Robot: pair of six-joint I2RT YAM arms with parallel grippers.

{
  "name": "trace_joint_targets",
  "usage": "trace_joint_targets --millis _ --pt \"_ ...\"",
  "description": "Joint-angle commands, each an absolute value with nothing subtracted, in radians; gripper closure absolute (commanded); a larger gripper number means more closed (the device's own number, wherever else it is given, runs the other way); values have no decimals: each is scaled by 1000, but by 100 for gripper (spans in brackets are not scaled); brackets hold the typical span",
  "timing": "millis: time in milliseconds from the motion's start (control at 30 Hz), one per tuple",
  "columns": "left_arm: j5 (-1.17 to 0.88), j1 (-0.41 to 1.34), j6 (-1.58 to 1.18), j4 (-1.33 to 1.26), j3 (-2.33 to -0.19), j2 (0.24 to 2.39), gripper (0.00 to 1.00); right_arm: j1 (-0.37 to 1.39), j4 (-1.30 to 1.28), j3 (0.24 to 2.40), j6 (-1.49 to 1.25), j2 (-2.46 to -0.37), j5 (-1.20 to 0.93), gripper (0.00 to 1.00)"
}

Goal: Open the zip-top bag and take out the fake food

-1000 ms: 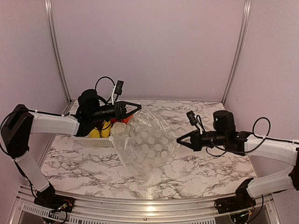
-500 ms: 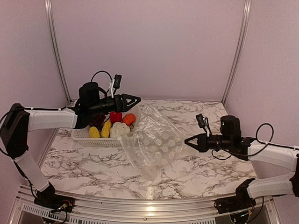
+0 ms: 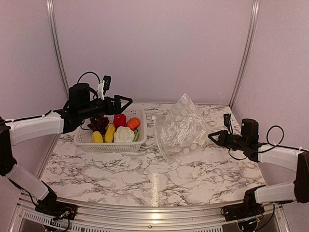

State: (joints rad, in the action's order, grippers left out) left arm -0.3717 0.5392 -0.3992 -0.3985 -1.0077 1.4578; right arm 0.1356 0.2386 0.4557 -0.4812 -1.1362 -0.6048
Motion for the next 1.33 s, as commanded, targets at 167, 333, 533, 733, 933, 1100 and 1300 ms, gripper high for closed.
trace_joint_targets --millis 167,333,533,733,933,1100,1300 --pt "-309 522 -390 -261 -979 1433 1 17 298 421 -527 -1262 -515 86" --pt "-318 446 -471 -158 -993 1441 1 11 186 537 -464 -1315 -425 45" --pt "-362 316 -535 -89 -961 1407 1 11 129 646 -408 -1300 -406 4" --pt "-284 211 -516 -13 -896 1267 1 11 121 768 -362 -1285 -508 1" --pt "-150 193 -444 104 -834 1147 1 72 152 790 -336 -1267 -568 1" --pt "-138 195 -442 104 -756 1098 1 175 176 761 -320 -1243 -541 1" --pt "-131 198 -445 86 -742 1100 1 209 207 723 -333 -1209 -537 1"
